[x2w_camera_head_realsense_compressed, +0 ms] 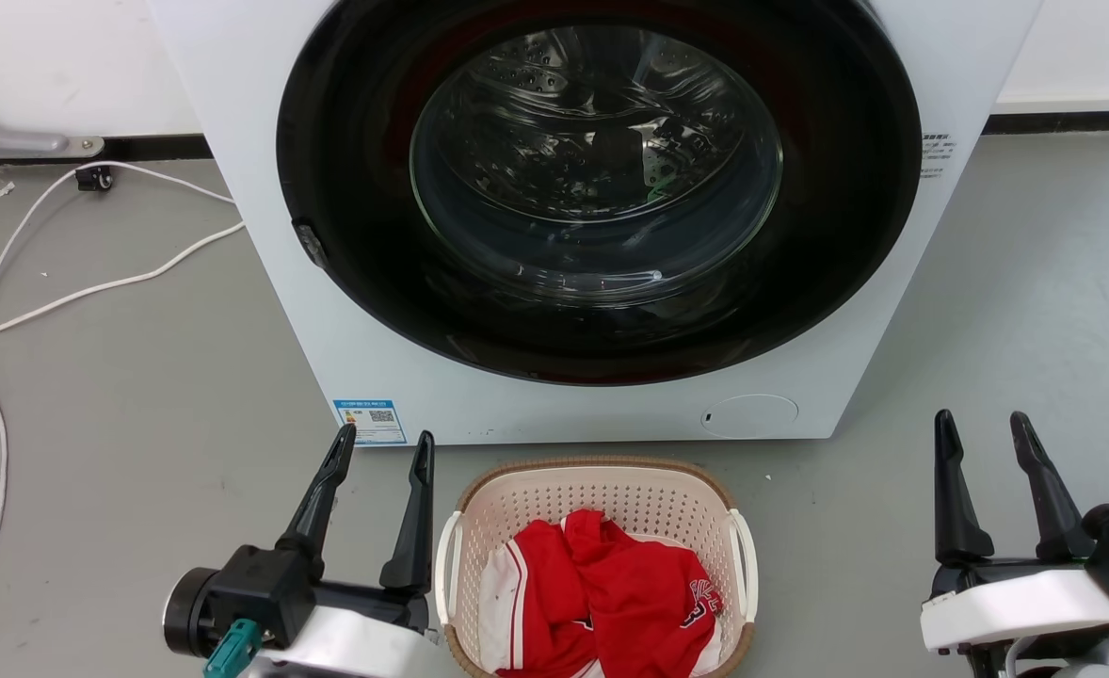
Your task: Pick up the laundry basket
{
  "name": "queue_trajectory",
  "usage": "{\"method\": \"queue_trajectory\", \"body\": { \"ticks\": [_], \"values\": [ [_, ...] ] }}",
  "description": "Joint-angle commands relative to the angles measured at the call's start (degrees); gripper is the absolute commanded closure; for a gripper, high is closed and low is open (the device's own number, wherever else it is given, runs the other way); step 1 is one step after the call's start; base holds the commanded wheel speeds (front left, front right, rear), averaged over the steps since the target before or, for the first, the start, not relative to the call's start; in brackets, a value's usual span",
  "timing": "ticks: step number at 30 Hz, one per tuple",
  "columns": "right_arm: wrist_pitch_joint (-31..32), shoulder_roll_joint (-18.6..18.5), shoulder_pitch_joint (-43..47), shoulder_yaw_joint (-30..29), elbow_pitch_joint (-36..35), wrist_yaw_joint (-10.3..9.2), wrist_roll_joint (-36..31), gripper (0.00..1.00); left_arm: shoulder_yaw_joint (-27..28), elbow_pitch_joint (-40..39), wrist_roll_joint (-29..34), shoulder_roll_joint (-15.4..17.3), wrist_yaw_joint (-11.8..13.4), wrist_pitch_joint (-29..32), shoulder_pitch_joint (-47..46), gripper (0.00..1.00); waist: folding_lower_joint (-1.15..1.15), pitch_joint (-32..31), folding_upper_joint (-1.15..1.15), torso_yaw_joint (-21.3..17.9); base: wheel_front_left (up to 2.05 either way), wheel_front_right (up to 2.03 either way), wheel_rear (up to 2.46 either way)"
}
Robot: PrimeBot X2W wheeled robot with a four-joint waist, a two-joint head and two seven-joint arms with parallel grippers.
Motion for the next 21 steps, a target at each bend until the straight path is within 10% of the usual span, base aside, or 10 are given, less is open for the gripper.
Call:
{"method": "queue_trajectory", "body": {
  "ticks": [1, 21],
  "values": [
    [-0.30, 0.00, 0.45, -0.07, 0.12, -0.02, -0.27, 0.00, 0.27, -0.08, 0.74, -0.12, -0.27, -0.41, 0.35, 0.00, 0.00, 0.00, 0.00, 0.01, 0.00, 0.00, 0.00],
    [-2.07, 0.03, 0.15, 0.62, 0.68, -0.02, -4.03, 0.00, 4.69, 4.78, 10.87, -4.28, -5.17, -2.21, 1.81, 0.00, 0.00, 0.00, 0.00, -0.01, 0.00, 0.00, 0.00]
  ]
}}
